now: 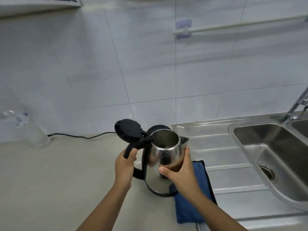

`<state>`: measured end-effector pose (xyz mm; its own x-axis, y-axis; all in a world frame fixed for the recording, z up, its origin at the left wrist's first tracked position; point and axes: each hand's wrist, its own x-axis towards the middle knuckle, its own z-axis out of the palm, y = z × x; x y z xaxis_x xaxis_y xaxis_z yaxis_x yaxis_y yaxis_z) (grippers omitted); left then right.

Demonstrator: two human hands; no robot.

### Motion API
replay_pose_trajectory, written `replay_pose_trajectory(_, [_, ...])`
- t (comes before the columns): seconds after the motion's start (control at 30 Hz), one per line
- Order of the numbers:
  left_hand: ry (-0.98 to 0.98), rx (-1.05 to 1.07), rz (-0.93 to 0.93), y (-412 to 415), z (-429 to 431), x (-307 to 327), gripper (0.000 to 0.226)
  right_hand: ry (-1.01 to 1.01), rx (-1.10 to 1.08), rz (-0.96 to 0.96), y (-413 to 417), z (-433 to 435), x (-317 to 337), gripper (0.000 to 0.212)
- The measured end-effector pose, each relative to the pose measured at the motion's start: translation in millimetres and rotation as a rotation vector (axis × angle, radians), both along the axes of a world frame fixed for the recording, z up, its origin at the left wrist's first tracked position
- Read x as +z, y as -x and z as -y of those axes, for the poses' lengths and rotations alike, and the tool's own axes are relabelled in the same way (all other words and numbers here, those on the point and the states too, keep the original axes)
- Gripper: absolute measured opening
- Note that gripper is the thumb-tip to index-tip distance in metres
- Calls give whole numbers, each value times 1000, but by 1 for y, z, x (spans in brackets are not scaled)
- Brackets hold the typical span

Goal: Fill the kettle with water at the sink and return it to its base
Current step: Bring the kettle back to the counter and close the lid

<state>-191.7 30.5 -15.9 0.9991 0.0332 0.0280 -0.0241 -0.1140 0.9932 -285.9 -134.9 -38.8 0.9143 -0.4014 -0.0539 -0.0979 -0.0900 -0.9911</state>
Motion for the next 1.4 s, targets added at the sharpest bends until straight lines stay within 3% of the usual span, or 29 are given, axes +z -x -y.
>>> replay_pose_trajectory(0.37, [25, 18, -31, -27, -38, -19, 48, 69, 35, -2, -29, -37, -6, 137])
replay_pose_trajectory(0.47, [11, 25, -31, -31, -48, -19, 55, 53, 44, -4, -33, -45, -9, 137])
replay_pose_trajectory(0.6, [-10, 33, -29, -32, -58, -27, 82, 49, 33, -9, -33, -56, -16, 133])
replay_pose_trajectory(0.87, [-17, -34, -15, -31, -73, -32, 84, 27, -12, -41, -28, -72, -29, 139])
replay_pose_trajectory(1.1, [-72, -80, -66, -25, -78, -28, 66, 38, -5, -17, -26, -74, -33, 136])
replay_pose_trajectory(1.27, [37, 2, -71, -6, -73, -22, 34, 47, 8, -14, -24, -71, -35, 134])
replay_pose_trajectory(1.4, [347, 30, 53, 2, -68, 11, 41, 54, 26, -20, -22, -69, -37, 131])
